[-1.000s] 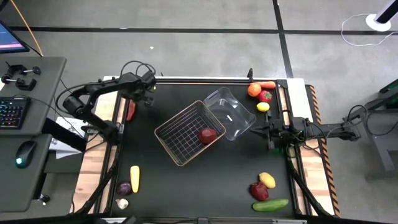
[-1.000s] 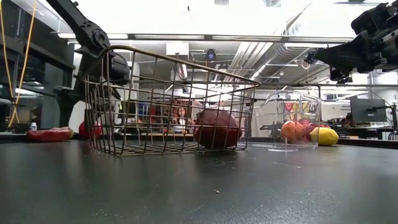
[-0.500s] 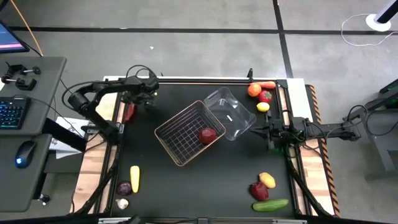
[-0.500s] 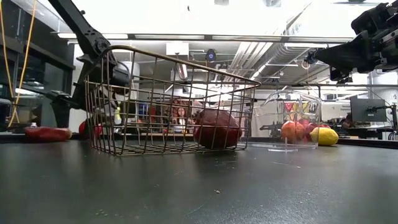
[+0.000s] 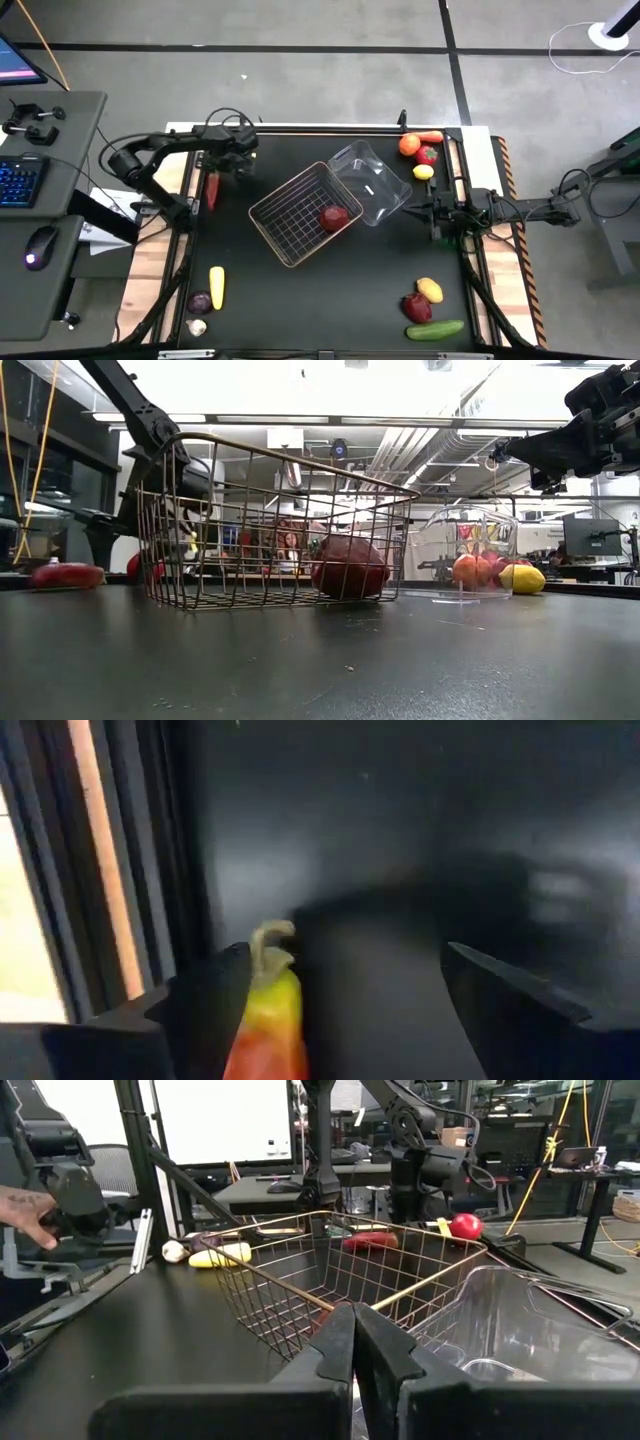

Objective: Sort produce into baskets
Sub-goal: Put the chili pepper into the transparent bin

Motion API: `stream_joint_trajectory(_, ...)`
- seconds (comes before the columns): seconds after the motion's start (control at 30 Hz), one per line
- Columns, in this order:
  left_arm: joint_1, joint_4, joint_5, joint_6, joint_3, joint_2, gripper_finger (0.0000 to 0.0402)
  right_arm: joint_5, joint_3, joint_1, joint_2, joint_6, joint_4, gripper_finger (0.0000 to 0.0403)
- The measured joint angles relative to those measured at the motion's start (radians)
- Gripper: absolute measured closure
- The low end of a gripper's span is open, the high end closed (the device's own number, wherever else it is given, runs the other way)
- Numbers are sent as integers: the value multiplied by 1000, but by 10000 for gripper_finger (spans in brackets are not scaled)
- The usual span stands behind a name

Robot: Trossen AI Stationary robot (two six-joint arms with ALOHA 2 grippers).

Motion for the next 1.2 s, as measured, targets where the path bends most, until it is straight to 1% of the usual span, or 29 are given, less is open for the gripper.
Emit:
stream_joint_trajectory(0.13,14,-34,-21,46,16,-26,100,0,0,0,0,0,0,402)
stream_joint_trajectory(0.33,8,-96,-65,59,29,-65,101,0,0,0,0,0,0,402)
stream_joint_trajectory(0.4,0,-143,-72,45,29,-72,101,0,0,0,0,0,0,402)
stream_joint_trajectory(0.5,-9,-208,-66,24,26,-73,101,0,0,0,0,0,0,402)
stream_joint_trajectory(0.6,-19,-248,-35,19,8,-74,101,0,0,0,0,0,0,402)
stream_joint_trajectory(0.83,-43,-218,49,-47,-62,-74,101,0,0,0,0,0,0,402)
stream_joint_trajectory(1.1,-46,-114,76,-60,-114,-75,101,0,0,0,0,0,0,402)
stream_joint_trajectory(1.2,-47,-100,84,-40,-114,-75,112,0,0,0,0,0,0,402)
